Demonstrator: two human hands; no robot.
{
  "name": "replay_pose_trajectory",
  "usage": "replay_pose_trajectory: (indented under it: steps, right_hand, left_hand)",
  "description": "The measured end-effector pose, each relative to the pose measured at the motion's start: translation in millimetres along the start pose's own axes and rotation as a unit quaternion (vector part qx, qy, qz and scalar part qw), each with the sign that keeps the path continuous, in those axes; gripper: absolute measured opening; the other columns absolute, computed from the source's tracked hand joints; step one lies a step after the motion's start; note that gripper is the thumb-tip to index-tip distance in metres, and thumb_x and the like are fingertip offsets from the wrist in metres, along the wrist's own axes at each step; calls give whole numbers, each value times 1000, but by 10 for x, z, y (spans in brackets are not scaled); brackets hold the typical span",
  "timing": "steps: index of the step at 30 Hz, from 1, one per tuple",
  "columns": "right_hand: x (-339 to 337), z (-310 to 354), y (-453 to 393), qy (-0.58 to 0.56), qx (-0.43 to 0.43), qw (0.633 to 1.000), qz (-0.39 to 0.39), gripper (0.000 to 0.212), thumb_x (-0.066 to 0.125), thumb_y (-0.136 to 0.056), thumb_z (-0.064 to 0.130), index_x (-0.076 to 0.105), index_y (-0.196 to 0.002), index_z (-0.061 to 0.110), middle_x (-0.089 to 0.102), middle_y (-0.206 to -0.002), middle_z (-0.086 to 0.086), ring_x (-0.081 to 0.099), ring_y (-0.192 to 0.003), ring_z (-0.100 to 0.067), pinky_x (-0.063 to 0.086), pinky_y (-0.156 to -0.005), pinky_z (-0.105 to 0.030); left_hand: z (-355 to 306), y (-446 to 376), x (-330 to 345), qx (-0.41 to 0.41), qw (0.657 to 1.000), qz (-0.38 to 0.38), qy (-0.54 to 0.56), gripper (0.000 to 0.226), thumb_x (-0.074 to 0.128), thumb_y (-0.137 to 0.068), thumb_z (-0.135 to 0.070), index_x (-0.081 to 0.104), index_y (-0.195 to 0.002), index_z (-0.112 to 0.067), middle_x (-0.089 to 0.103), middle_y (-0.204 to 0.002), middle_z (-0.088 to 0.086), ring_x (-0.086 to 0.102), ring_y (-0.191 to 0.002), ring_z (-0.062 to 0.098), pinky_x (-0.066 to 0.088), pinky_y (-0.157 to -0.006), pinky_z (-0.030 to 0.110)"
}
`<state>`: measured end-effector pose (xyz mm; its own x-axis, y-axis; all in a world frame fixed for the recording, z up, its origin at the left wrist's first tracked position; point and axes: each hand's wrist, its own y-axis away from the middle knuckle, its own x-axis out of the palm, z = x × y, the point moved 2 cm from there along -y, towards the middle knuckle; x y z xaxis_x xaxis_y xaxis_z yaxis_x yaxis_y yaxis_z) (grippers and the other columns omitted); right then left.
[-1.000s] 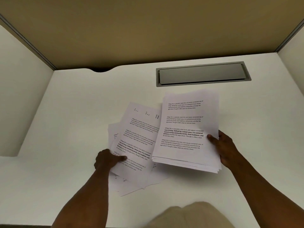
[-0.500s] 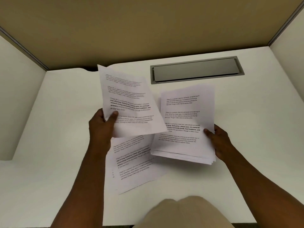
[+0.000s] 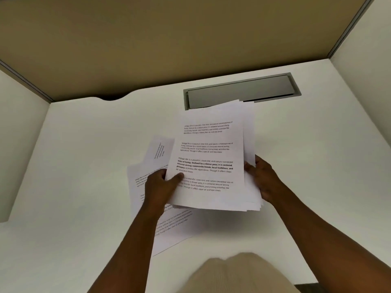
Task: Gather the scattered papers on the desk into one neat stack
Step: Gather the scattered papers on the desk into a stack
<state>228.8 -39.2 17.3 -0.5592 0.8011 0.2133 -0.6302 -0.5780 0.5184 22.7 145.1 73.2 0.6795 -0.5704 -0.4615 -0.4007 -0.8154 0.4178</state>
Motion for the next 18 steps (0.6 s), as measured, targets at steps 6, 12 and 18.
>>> replay_pose_trajectory:
  steps: [6,12,18]
  right_hand:
    - [49,3,67,-10,35,997,75,36,65,-88,21,61,-124,19,69,-119,-11,67,-106,-32,53,-92,-51]
    - [230,-126,82,-8,72,988,135,39,62,-92,23,58,-130,18,67,-123,-12,64,-112,-34,51,-95,-52]
    - [200,-175,-49,44,110,993,-16,34,56,-94,42,68,-103,11,74,-98,-9,70,-87,-22,56,-79,-35]
  left_hand:
    - [29,-166,-189,-82,991,94,-50,85,76,-68,-58,45,-138,-21,60,-124,0,59,-109,22,49,-96,44]
    - [208,-254,-172,-106,928,204,293,46,57,-92,-7,53,-135,-25,66,-126,8,66,-111,31,56,-84,51]
    - [403,-290,-182,-101,926,125,343,41,54,-92,0,56,-128,-17,70,-117,14,71,-97,32,60,-73,47]
